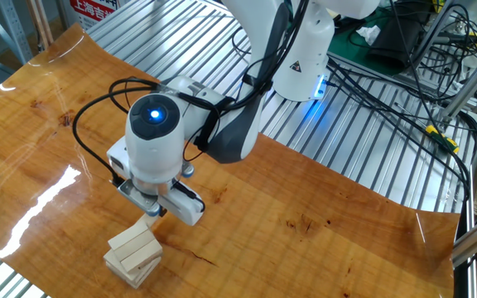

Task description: Play Jenga

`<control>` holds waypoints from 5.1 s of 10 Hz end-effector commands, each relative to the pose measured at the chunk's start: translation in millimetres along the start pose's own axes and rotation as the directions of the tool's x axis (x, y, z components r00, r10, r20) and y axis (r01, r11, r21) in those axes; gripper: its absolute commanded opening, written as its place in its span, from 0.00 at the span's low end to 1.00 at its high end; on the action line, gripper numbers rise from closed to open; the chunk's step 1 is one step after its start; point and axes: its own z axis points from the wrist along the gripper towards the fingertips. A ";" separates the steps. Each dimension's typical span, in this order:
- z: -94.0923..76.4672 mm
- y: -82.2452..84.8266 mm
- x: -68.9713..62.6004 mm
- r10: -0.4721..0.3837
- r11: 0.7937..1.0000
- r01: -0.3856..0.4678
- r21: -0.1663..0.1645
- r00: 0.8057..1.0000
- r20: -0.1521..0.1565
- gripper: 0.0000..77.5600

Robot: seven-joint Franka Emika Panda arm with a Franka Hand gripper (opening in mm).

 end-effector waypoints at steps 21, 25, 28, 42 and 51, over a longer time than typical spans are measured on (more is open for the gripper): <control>6.3 -3.3 35.7 -0.026 0.999 0.026 0.034 1.000 0.006 0.02; 6.5 -12.2 27.7 -0.040 0.999 0.039 0.038 0.999 0.006 0.02; 6.3 -12.4 27.1 -0.032 0.998 0.031 0.047 0.999 0.006 0.02; 6.3 -18.1 18.5 -0.028 0.999 0.029 0.035 1.000 -0.006 0.02; 6.3 -18.1 18.4 -0.034 0.999 0.035 0.032 0.999 -0.007 1.00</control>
